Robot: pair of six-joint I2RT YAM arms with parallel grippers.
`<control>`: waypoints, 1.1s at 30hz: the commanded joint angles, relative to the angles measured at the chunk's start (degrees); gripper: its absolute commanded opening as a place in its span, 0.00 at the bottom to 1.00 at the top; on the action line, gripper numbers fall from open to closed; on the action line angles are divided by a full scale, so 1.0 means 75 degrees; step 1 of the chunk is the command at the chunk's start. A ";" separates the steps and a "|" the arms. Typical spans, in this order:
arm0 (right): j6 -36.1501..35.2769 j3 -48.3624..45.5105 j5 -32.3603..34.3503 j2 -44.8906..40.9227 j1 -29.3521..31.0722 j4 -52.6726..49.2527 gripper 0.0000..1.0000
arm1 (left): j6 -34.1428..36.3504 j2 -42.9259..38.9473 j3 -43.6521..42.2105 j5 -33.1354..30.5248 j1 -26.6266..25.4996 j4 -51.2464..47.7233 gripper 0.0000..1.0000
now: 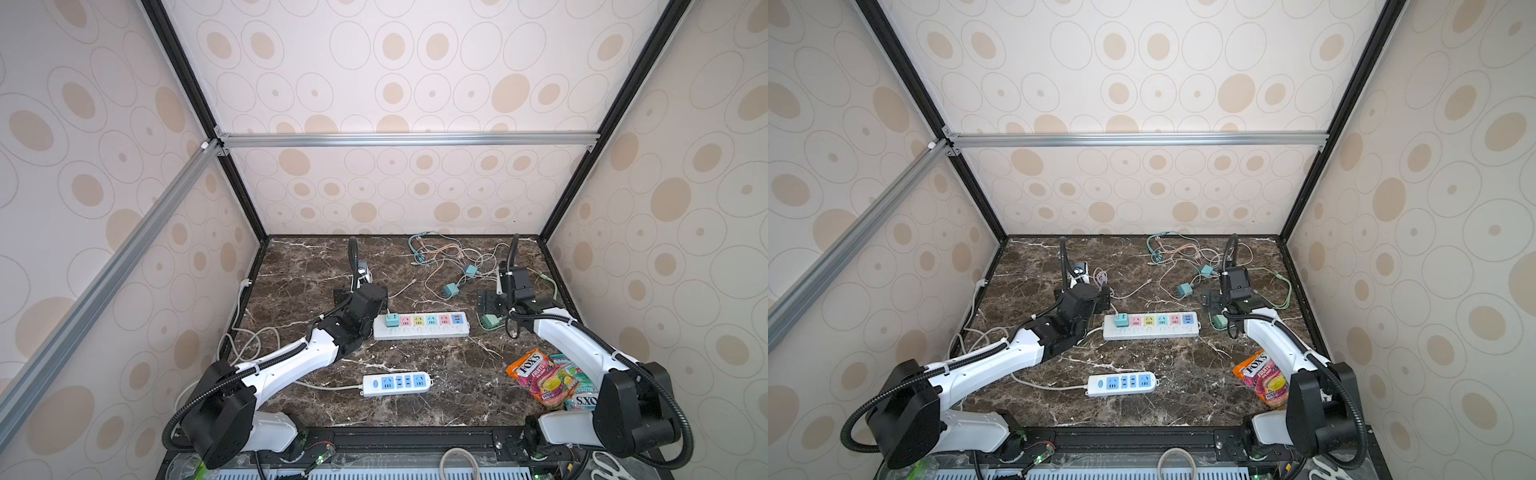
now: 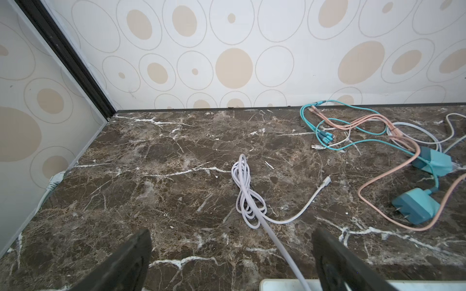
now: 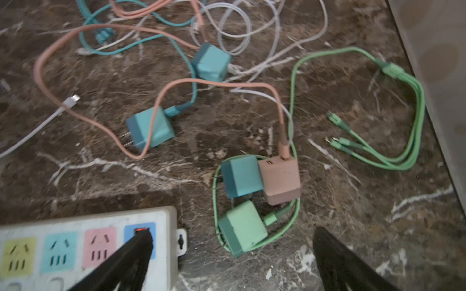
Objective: Insert the plug
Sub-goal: 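Open the right gripper and move it over the charger pile, then close the right gripper on the light green charger in the pile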
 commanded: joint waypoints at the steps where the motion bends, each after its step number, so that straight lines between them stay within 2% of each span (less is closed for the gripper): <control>1: 0.1647 -0.0275 -0.0517 -0.0161 -0.0762 -0.0396 0.97 | -0.0086 0.0174 0.0346 -0.0356 -0.0067 -0.0061 0.98; 4: 0.1900 -0.0347 -0.0943 -0.0022 -0.1199 -0.0787 0.95 | -0.0162 0.0271 0.0391 -0.0362 -0.0073 0.0056 0.98; 9: 0.1697 -0.0237 -0.1115 0.0326 -0.1248 -0.1317 0.95 | -0.0026 0.0447 0.0471 0.0096 -0.0073 0.0267 0.98; 12: 0.1684 -0.0108 -0.0851 0.0560 -0.1256 -0.1561 0.91 | 0.0020 0.0478 0.0409 0.0303 -0.0072 0.0494 0.98; 15: 0.1871 -0.0115 -0.0835 0.0634 -0.1269 -0.1444 0.91 | 0.0128 0.0478 0.0356 0.0405 -0.0079 0.0617 0.98; 20: 0.2159 0.0244 -0.1671 0.1022 -0.1262 -0.1547 0.80 | 0.0248 0.0475 0.0344 0.0360 -0.0072 0.0518 0.98; 24: 0.3032 0.0312 -0.2069 0.1146 -0.1105 -0.1275 0.79 | 0.0278 0.0455 0.0258 0.0278 -0.0073 0.0498 0.98; 27: 0.3825 0.0383 -0.1823 0.1140 -0.0923 -0.1194 0.76 | 0.0253 0.0466 0.0231 0.0242 -0.0068 0.0438 0.98; 30: 0.4690 0.0765 -0.1535 0.1398 -0.0760 -0.1714 0.68 | 0.0254 0.0481 0.0192 0.0197 -0.0069 0.0421 0.98; 33: 0.5334 0.0948 -0.1436 0.1636 -0.0608 -0.1813 0.65 | 0.0285 0.0489 0.0169 0.0126 -0.0067 0.0409 0.98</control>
